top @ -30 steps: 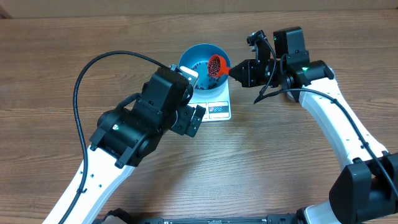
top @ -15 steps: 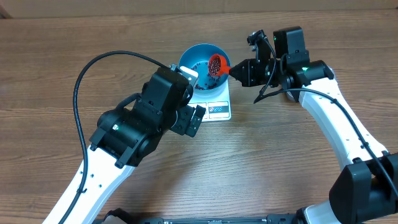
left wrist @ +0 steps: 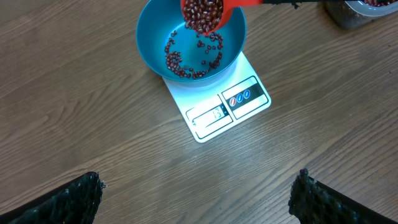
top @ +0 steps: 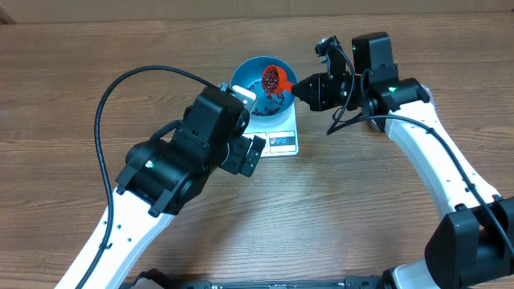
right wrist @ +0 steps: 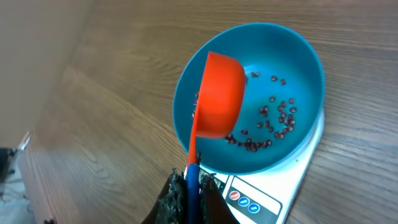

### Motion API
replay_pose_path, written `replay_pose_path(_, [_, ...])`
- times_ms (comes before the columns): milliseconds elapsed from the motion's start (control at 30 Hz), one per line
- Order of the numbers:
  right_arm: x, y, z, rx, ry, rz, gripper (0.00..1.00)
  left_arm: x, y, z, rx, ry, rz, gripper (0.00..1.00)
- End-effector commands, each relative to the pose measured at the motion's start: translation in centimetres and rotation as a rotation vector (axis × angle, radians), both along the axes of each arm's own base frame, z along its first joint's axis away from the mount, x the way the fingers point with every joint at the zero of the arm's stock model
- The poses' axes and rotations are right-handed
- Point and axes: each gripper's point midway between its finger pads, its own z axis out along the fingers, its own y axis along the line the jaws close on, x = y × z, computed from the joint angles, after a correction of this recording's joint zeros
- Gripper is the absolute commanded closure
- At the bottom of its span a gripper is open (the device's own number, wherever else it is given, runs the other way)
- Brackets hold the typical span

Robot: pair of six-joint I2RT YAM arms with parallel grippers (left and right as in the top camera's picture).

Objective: Scoop item into bowl and weigh 150g on scale
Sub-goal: 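Tip the scoop further to empty more beans into the bowl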

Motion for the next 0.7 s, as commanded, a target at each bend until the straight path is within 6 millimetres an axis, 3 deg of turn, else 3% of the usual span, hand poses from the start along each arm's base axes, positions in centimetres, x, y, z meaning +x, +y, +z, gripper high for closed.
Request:
replay_pose_path(0, [0.17, 0.49, 2.29, 0.006, -0.071, 0.021, 0.96, 0.18, -0.02, 0.06, 0.002, -0.002, -0.010, 0.00])
replay_pose_path(667, [-0.47, 0.18, 1.48, -0.010, -0.018, 0.009, 0.96, 0.18, -0.02, 0.06, 0.002, -0.002, -0.010, 0.00])
